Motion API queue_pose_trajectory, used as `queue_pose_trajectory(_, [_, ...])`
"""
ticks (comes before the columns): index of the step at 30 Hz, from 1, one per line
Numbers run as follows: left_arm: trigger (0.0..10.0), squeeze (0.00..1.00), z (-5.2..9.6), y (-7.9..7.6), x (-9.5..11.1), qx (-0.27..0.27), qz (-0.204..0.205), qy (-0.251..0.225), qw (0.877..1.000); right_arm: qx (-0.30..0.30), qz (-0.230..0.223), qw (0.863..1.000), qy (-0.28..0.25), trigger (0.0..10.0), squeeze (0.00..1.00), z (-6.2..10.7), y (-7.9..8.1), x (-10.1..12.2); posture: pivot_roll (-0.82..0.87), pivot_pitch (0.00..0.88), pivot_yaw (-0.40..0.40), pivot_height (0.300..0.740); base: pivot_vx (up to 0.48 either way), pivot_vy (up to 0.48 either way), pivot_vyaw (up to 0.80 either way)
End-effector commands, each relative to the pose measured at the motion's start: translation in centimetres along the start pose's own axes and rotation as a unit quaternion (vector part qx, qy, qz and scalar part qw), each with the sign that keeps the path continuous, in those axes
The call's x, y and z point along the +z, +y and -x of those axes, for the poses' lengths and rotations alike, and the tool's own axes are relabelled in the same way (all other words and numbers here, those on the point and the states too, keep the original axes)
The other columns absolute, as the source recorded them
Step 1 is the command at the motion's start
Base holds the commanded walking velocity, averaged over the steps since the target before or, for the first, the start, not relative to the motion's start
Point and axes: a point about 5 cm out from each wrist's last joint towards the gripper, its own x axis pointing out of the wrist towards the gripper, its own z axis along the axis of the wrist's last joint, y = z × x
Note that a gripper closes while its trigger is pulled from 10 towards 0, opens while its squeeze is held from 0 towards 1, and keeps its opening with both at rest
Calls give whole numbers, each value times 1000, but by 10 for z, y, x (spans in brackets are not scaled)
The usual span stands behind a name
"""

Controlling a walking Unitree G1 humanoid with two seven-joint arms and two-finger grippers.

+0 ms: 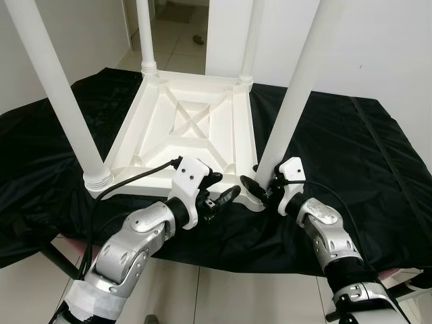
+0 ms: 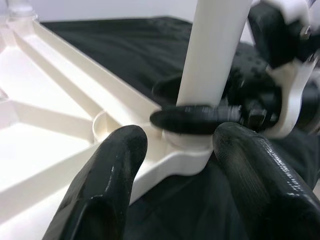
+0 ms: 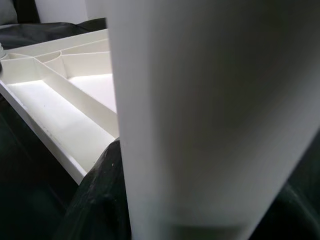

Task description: Building children table

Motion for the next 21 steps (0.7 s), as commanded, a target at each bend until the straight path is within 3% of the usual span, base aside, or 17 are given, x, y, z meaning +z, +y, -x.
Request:
queue_pose_trajectory(1, [10000,0,-1,-2,-7,-25,-3,15,1000,1,-6,1000,8,0,0,-1,2,-5,54,0,-16,740,0,0,0])
queue_pose_trajectory(9, [10000,0,-3,4,-16,0,-4,21,1000,-43,-20,999,-10,0,0,1,0,-8,51,0,-11,740,0,0,0])
queue_pose_trajectory(11, [10000,0,-3,3,-23,10,-3,25,1000,-106,-26,994,-15,0,0,2,2,-11,52,0,-18,740,0,0,0])
queue_pose_trajectory(18, [10000,0,-3,2,-24,15,-6,26,1000,-145,-30,989,-7,0,0,1,5,-13,55,0,-20,740,0,0,0])
queue_pose_trajectory(20, [10000,0,-3,2,-25,17,-7,26,1000,-169,-41,985,-3,0,0,0,8,-15,61,0,-24,740,0,0,0])
queue_pose_trajectory(21, [10000,0,-3,2,-24,18,-9,24,999,-241,-66,968,14,0,0,0,10,-18,68,0,-31,740,0,0,0])
